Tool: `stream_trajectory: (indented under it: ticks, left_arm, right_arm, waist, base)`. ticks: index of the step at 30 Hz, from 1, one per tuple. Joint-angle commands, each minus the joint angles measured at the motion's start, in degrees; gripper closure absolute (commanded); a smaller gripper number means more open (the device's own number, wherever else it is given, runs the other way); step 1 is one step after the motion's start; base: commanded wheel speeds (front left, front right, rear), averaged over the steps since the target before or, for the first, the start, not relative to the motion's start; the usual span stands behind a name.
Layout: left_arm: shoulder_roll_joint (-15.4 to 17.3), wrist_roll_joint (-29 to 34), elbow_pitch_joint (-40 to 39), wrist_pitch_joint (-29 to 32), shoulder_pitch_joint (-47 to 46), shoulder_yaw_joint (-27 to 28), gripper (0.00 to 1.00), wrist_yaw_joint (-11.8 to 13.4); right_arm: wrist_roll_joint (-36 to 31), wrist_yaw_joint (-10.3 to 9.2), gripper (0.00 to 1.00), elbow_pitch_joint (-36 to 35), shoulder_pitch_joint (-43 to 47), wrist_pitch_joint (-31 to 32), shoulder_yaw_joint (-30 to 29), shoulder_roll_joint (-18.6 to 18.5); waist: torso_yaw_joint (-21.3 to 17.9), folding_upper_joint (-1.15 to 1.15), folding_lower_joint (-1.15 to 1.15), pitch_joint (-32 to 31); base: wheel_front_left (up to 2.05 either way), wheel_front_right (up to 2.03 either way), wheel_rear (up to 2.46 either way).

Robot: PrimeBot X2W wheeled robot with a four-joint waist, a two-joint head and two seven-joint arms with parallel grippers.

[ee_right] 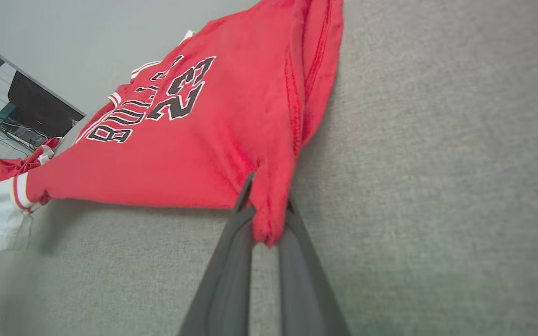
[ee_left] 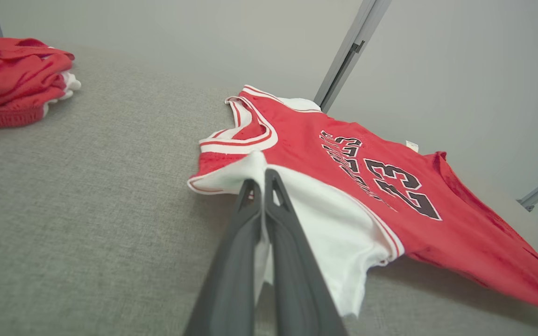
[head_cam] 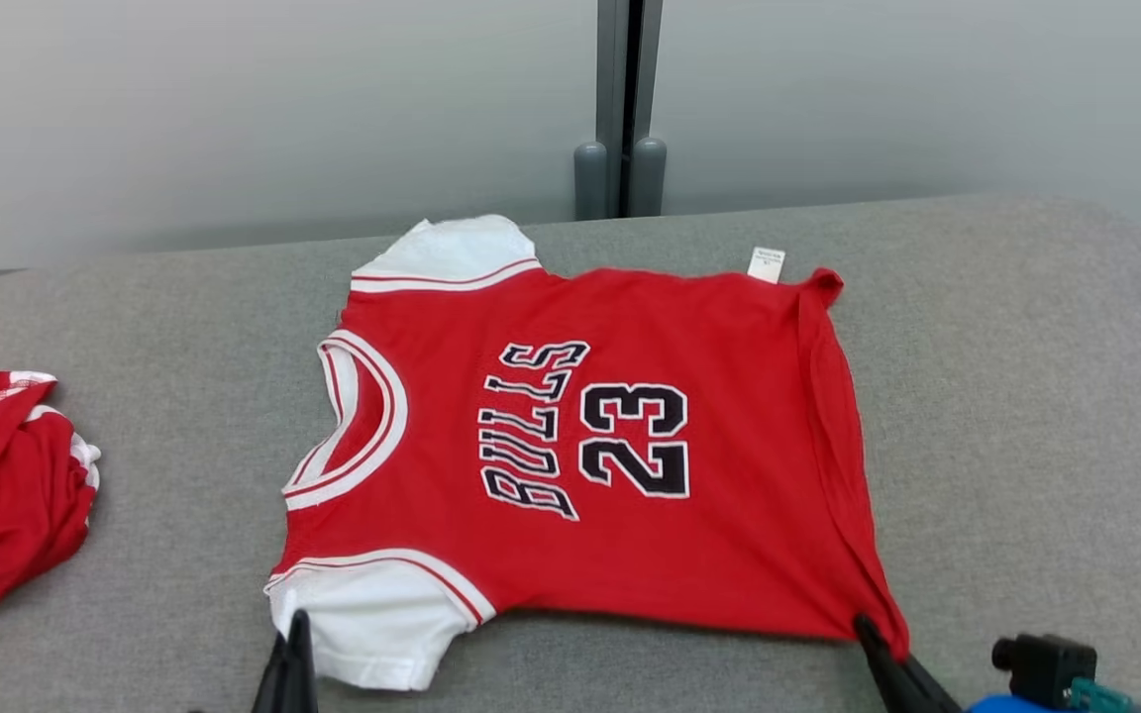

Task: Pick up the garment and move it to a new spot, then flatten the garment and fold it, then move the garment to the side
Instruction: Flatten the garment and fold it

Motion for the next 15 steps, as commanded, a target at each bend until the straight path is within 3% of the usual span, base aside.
stream_trajectory:
  ticks: [1,7,15]
  left_arm:
    - [0.0,0.5,-0.8,-0.1,1.2,-0.4,1.0,0.6]
    - [0.0,0.3,-1.2,-0.1,3.5,-1.5,1.0,0.9]
    - [0.2,0.1,-1.7,-0.1,1.2,-1.9,1.0,0.4]
  right_arm:
    - [0.3,0.03,1.0,-0.5,2.0,0.0,-0.2,-0.4]
    - [0.5,0.03,1.0,-1.9,5.3,0.0,0.4,-0.3]
    - [1.2,0.03,1.0,-2.4,3.3,0.7,0.7,-1.0]
  waist:
    - [0.1,0.01,0.01,-0.3]
    - [0.3,0.01,0.01,-1.2]
    - [-0.2,0.01,0.01,-1.6]
  base:
    - [0.0,0.0,0.0]
    - [0.0,0.0,0.0]
    - [0.0,0.0,0.0]
